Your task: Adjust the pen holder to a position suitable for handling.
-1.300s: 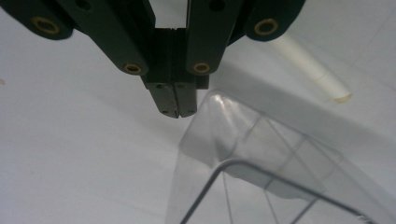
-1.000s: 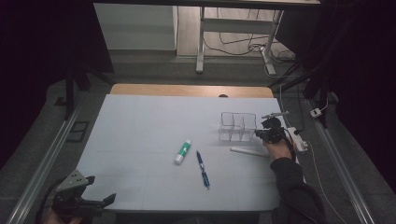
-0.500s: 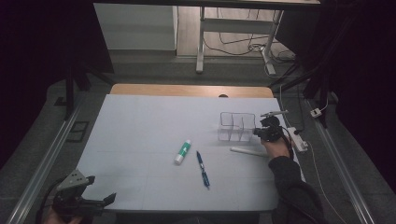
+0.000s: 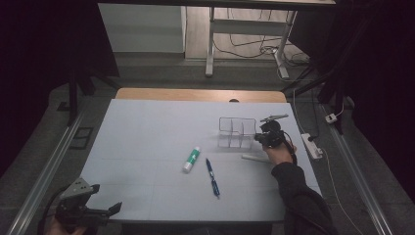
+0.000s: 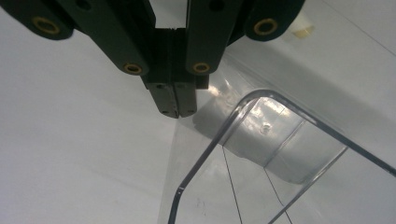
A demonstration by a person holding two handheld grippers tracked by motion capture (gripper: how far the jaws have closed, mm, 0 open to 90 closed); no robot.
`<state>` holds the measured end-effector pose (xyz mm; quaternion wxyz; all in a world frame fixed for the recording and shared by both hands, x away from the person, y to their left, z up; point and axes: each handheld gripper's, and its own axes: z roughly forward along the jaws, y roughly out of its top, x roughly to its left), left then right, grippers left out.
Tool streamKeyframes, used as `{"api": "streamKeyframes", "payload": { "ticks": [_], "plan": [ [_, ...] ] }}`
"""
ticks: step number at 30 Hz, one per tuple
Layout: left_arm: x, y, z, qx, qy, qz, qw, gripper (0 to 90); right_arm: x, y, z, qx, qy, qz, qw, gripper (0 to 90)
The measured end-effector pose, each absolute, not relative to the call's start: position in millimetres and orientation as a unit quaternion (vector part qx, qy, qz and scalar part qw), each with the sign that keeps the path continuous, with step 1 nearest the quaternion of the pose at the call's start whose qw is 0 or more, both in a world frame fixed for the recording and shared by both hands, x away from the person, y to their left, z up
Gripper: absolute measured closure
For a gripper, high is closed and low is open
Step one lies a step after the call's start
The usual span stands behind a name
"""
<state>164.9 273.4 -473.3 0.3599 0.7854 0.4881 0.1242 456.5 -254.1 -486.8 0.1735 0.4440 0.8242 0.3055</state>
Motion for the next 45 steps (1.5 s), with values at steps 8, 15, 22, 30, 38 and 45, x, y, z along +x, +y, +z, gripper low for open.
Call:
{"api": "streamKeyframes", "payload": {
  "ticks": [8,15,22,30,38,45],
  "plan": [
    [165,274,-473,0.786,0.488,0.123,0.359,1.7,458,-229,-488,0.428,0.833,0.307,0.169,90.0],
    [165,274,-473,0.786,0.489,0.122,0.359,1.8,460,-207,-490,0.416,0.838,0.312,0.163,90.0],
    [166,274,-473,0.786,0.489,0.122,0.358,1.9,461,-186,-491,0.403,0.844,0.315,0.158,90.0],
    [166,274,-473,0.785,0.490,0.122,0.359,1.9,462,-166,-493,0.392,0.848,0.322,0.152,90.0],
    [165,274,-473,0.785,0.489,0.124,0.359,1.9,462,-151,-494,0.380,0.853,0.325,0.151,90.0],
    [165,275,-473,0.781,0.493,0.124,0.362,0.7,459,-153,-491,0.377,0.852,0.323,0.167,87.4]
  ]
}}
